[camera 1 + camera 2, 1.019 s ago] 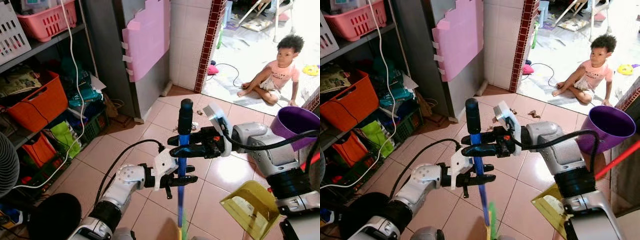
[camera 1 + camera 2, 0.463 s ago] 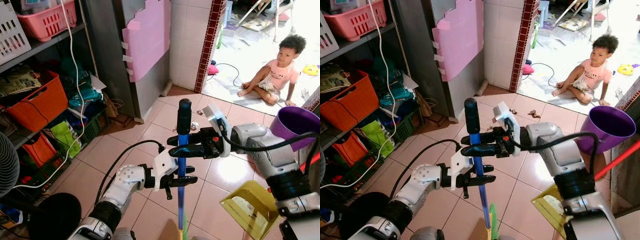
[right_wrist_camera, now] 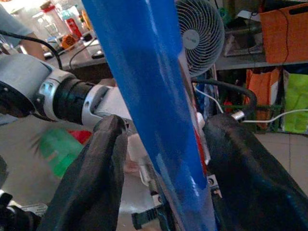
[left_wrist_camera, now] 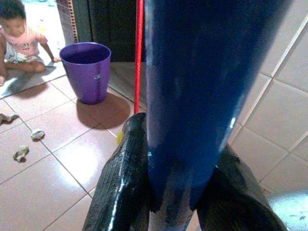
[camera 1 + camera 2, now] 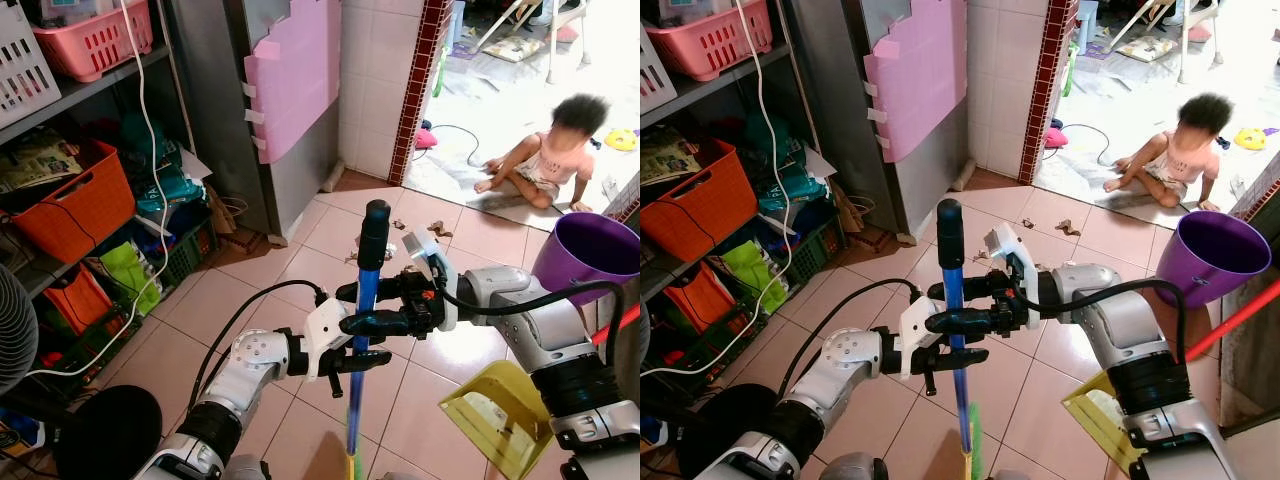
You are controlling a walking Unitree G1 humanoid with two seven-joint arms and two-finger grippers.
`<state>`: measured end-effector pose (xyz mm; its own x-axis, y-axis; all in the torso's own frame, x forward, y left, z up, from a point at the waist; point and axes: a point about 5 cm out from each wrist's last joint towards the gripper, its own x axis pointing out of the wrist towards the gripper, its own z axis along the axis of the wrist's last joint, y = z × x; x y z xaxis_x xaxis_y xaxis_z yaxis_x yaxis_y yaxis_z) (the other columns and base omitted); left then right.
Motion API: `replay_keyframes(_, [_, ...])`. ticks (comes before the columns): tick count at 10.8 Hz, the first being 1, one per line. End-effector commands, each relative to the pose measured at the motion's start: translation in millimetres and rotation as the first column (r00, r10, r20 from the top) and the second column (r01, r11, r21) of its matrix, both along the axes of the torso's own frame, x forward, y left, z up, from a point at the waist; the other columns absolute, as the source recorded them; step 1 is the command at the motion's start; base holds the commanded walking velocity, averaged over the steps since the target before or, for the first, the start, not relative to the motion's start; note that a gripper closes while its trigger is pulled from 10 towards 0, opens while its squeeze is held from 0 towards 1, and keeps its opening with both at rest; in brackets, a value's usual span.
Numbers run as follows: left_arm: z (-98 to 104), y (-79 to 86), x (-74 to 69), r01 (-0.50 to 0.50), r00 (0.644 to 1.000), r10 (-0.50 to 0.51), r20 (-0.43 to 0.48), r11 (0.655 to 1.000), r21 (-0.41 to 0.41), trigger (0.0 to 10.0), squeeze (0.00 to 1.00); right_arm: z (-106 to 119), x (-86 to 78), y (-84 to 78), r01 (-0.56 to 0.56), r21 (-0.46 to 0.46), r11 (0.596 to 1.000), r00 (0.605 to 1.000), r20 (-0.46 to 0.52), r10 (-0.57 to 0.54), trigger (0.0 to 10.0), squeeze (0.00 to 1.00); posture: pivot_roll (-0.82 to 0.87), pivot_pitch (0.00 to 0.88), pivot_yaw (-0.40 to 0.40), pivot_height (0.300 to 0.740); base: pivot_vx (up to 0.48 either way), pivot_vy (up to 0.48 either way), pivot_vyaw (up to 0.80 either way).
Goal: Sweep floor
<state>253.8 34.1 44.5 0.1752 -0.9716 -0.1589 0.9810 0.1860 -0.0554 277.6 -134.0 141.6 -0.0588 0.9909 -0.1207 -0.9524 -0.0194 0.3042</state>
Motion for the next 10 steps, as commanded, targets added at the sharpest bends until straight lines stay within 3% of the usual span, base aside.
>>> replay_keyframes(1, [11.1,-2.0,7.0,-0.006,0.999,0.008,0.047,1.0,-0.03,0.0,0.0,-6.2,-1.6,0.9,0.001,-0.023,1.0,1.0,-0.009,-0.001,10.0,0.0,-0.1,0.0,0.027,0.74,0.0,0.0,0.0])
replay_keyframes(2, [10.8,-2.3,7.1,-0.007,0.999,0.008,0.047,1.0,-0.03,0.0,0.0,-7.4,1.0,1.6,0.025,-0.017,1.0,1.0,0.001,-0.025,2.6,0.0,-0.1,0.0,0.025,0.74,0.0,0.0,0.0])
replay_keyframes(3, [10.2,-2.1,6.7,-0.007,0.999,0.008,0.046,1.0,-0.028,0.0,0.0,-6.3,1.4,2.6,0.024,-0.007,1.0,1.0,-0.005,-0.024,0.0,0.0,-0.1,0.0,0.026,0.74,0.0,0.0,0.0])
replay_keyframes(10, [8.9,-0.2,7.0,-0.012,0.999,0.013,0.05,1.0,-0.02,0.0,0.0,-4.5,0.1,3.4,0.053,0.04,0.998,0.999,-0.008,-0.052,0.0,0.0,-0.1,0.0,0.027,0.74,0.0,0.0,0.0])
